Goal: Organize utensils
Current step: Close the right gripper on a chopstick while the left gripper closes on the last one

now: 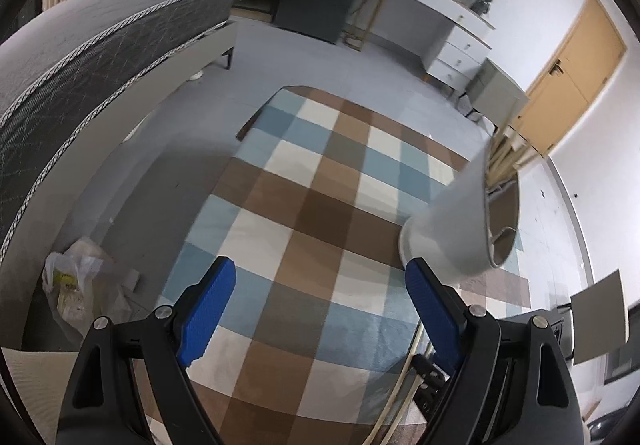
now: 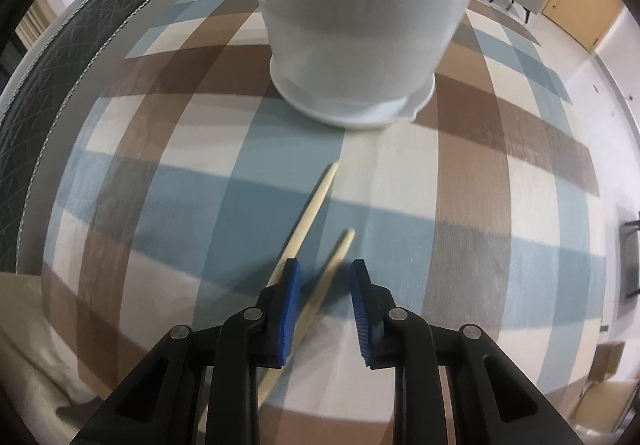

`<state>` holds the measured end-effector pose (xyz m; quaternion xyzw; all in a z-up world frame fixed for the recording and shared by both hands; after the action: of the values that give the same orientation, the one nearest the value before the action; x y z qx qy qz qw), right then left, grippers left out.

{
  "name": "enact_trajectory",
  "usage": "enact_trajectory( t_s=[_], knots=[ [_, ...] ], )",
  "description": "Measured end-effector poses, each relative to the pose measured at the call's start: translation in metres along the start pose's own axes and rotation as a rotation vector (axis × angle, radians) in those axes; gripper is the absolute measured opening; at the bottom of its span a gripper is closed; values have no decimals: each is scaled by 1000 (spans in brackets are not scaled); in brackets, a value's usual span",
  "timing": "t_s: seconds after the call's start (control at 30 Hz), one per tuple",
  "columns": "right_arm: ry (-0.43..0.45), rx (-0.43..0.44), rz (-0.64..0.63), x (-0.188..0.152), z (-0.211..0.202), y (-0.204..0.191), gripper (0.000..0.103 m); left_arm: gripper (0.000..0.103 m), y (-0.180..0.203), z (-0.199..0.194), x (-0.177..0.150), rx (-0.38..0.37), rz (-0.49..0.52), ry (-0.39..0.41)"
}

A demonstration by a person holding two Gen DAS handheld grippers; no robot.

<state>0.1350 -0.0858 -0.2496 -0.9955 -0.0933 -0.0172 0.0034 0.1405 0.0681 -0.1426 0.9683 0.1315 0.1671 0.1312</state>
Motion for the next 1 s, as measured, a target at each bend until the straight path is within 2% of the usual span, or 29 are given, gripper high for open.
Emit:
enact_trajectory(
  t_s=[0.03, 0.1, 0.23, 0.33, 0.53, 0.77, 1.0],
  knots=[
    [2, -1, 0, 2, 0, 1, 19, 83, -2, 1, 0, 4, -7, -4],
    [6, -2, 2, 4, 0, 2, 8, 83, -4, 3, 0, 11, -10, -10],
    [34, 34, 27, 6, -2, 10, 4, 83, -3, 5, -3, 32, 10, -13],
    [97, 106, 73, 4, -14, 26, 4, 83, 1, 9, -8, 55, 46, -18],
    [220, 347, 241, -2, -45, 78, 4, 83, 25, 32, -34, 87, 196, -96],
    [270, 560, 413, -13, -53, 119, 4, 83, 54, 62, -73, 90, 335, -238],
    [284, 640, 522, -20, -45, 150, 4, 83, 87, 83, -90, 134, 426, -300]
  ],
)
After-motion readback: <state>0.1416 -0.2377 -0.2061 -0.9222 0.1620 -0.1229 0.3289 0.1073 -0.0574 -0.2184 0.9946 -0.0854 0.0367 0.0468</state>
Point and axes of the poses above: each gripper's, at about its wrist camera, not at the fingertips, and z roughly the way its jaws point, y to its right, x to its top, the point moved 10 cm from there along z, roughly the way its jaws point, and after that the axes turned 15 degrees about -y, right-handed, at the moved point
